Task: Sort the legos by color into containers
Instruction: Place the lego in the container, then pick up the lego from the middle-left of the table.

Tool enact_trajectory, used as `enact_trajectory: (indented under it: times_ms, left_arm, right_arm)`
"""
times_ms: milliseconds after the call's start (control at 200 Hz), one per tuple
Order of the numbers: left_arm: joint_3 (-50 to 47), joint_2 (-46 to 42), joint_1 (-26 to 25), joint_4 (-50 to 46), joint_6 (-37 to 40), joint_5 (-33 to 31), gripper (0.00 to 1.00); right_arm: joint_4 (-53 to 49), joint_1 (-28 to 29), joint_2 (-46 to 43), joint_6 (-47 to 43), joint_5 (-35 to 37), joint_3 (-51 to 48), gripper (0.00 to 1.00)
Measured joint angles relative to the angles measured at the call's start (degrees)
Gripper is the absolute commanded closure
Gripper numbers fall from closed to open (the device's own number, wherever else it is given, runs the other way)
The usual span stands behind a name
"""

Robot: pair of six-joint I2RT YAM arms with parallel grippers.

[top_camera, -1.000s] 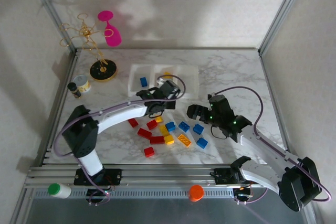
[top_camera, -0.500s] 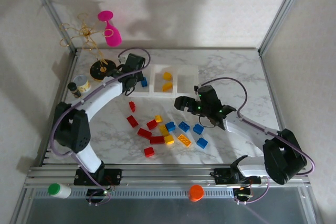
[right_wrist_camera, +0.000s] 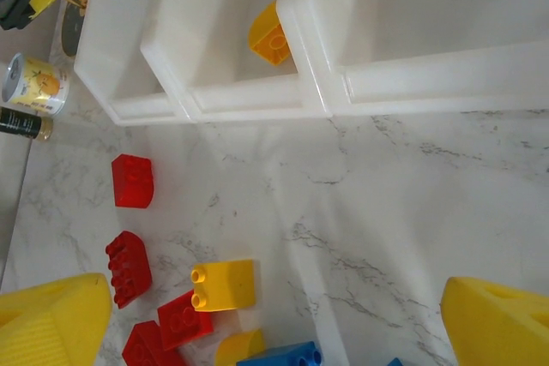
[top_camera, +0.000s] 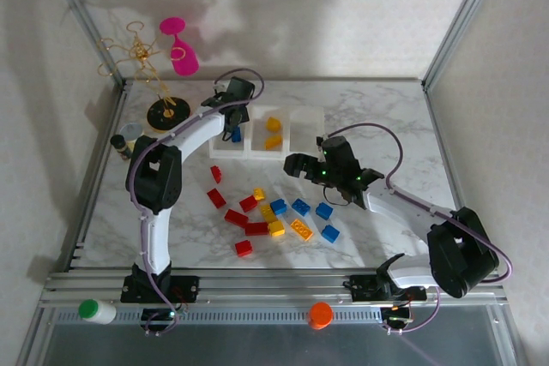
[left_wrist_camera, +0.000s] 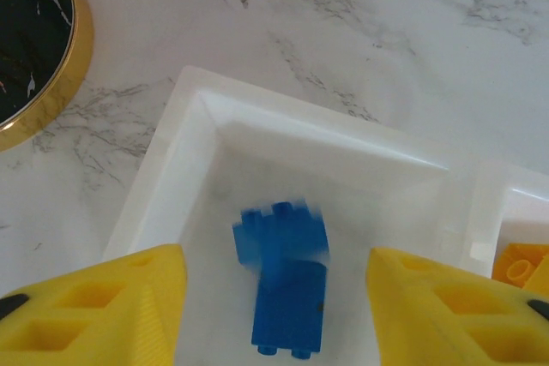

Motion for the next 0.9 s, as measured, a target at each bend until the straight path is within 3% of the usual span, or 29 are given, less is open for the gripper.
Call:
enact_trajectory:
  times_ms: [185,360,576,901]
  left_arm:
    - [-0.5,-1.2,0.0,-0.3,0.0,2.3,0.39]
    - [-9.1,-11.0,-1.6,0.0,-0.1,6.0,0.38]
    - [-16.4,-22.6,-10.0,0.8,0.1,7.8,0.37]
    - [-27.7,-30.6,-22.0,0.7,1.1,9.7,0.36]
  right_arm:
    - [-0.1,-2.8,-2.8,0.2,-0.2,-1.3,0.02]
    - [-2.3,-4.2,-5.0,0.0,0.0,-2.1,0.01]
    - [-6.9,-5.3,-9.8,-0.5,0.0,-4.7,0.02]
    - [-15.1,-5.7,-16.8,-0.9,0.4,-8.1,0.01]
